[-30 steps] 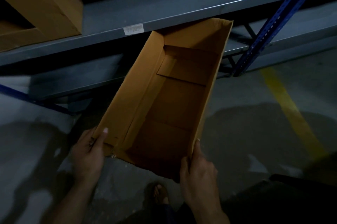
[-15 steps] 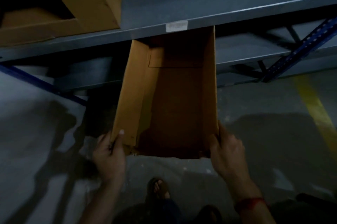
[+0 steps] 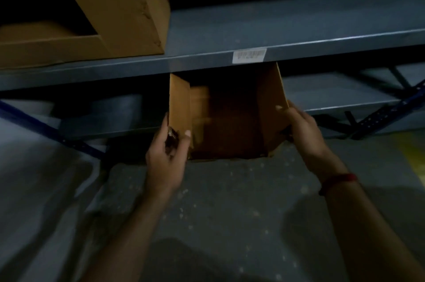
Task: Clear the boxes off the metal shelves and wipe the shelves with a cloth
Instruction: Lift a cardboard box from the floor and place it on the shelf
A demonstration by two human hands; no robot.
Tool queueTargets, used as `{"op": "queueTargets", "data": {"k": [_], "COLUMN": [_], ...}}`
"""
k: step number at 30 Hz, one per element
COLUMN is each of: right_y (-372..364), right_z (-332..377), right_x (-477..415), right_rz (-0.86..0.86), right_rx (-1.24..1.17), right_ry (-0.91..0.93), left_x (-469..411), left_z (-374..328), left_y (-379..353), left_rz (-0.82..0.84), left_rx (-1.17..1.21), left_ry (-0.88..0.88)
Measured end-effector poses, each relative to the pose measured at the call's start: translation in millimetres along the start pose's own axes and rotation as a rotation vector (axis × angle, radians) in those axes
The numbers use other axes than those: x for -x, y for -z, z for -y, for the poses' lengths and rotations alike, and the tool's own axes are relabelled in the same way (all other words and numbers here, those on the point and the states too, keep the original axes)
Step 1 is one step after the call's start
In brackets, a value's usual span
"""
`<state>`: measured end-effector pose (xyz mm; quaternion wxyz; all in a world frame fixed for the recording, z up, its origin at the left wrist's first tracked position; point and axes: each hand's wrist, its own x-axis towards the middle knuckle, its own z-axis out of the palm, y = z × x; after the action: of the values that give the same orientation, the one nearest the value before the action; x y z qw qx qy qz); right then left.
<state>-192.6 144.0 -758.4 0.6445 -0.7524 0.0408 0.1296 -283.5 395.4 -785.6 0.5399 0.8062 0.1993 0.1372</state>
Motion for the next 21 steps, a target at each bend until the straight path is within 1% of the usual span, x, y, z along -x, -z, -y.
{"op": "queueTargets", "data": {"k": [1, 2, 4, 7, 9, 12, 15, 18, 21], "right_y": [-2, -5, -17, -36, -43, -49, -53, -57, -58], "right_z": [-4, -14, -40, -67, -76, -77, -79, -75, -69], "right_x": [-8, -16, -33, -60, -81, -109, -141, -171, -191], "right_rz": [0.042, 0.046, -0.007, -0.123, -0.183, -0.263, -0.336, -0.319, -0.273], "right_rx": [-0.089, -0.137, -0.146, -0.098, -0.068, -0.018, 0.041, 0.104, 0.134], "right_ry": [0.048, 0.108, 0.271, 0.427, 0.520, 0.604, 0.671, 0.679, 0.635], "left_x": [-9, -17, -33, -58, -76, -102, -130, -152, -163], "left_z": [6, 13, 32, 57, 68, 81, 89, 82, 71], "left_y": [-5, -9, -19, -30, -38, -51, -62, -74, -81], "left_rz": [0.042, 0.073, 0.103, 0.069, 0.026, -0.095, -0.163, -0.177, -0.171], "left_rx": [0.037, 0.052, 0.026, -0.067, -0.044, -0.054, -0.095, -0.179, -0.219], "left_ry": [-0.027, -0.056, -0.155, -0.281, -0.352, -0.468, -0.523, -0.536, -0.495]}}
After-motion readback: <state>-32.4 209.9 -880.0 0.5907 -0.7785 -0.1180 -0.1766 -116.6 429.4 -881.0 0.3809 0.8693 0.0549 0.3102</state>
